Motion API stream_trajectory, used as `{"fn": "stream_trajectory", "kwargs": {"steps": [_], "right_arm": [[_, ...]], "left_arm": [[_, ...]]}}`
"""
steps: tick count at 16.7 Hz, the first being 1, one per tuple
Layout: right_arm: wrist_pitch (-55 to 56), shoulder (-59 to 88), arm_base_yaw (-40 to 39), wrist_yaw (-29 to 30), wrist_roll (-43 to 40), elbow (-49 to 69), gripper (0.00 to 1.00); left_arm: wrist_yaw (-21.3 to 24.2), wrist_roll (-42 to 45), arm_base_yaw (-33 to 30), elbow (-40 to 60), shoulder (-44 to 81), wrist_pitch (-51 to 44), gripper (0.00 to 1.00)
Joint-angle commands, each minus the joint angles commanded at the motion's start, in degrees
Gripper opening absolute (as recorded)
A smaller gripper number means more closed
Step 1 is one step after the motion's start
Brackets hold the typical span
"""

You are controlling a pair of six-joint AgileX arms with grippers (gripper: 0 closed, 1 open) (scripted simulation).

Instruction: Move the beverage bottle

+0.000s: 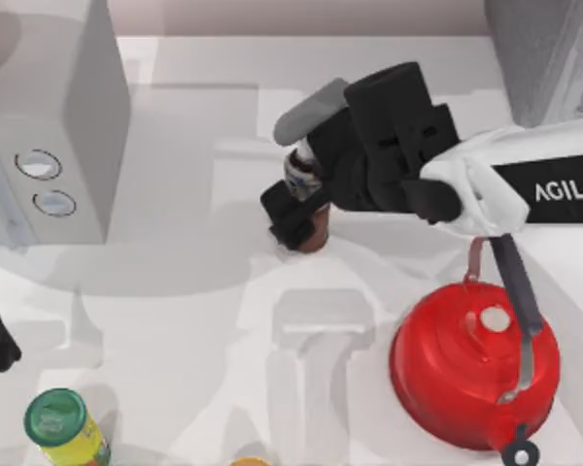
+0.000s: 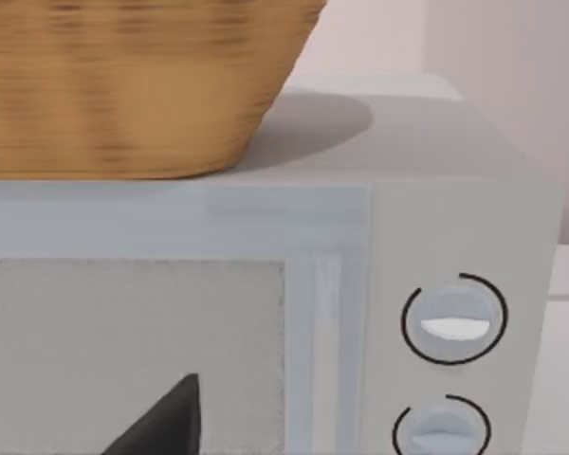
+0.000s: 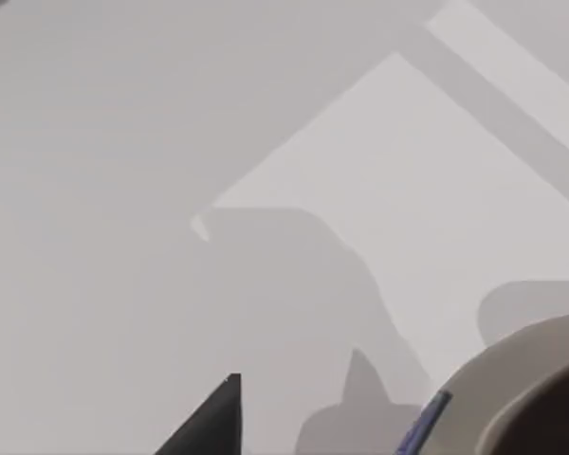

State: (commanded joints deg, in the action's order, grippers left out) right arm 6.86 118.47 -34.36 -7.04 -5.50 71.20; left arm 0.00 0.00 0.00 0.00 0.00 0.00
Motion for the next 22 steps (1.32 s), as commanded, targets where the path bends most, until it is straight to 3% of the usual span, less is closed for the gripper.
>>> {"fn": "stream_trajectory", "kwargs": {"steps": [9, 19, 22], "right_arm": [[0.0, 0.0, 0.0, 0.0, 0.0, 0.0, 0.02], [-0.09, -0.22, 0.29, 0.06, 0.1, -0.06, 0.0], [-1.62, -4.07, 4.28, 1.77, 1.14, -2.65, 0.0]], "left_arm": [[0.0, 0.0, 0.0, 0.0, 0.0, 0.0, 1.0], [0.0, 0.0, 0.0, 0.0, 0.0, 0.0, 1.0], [0.0, 0.0, 0.0, 0.0, 0.0, 0.0, 1.0]]}}
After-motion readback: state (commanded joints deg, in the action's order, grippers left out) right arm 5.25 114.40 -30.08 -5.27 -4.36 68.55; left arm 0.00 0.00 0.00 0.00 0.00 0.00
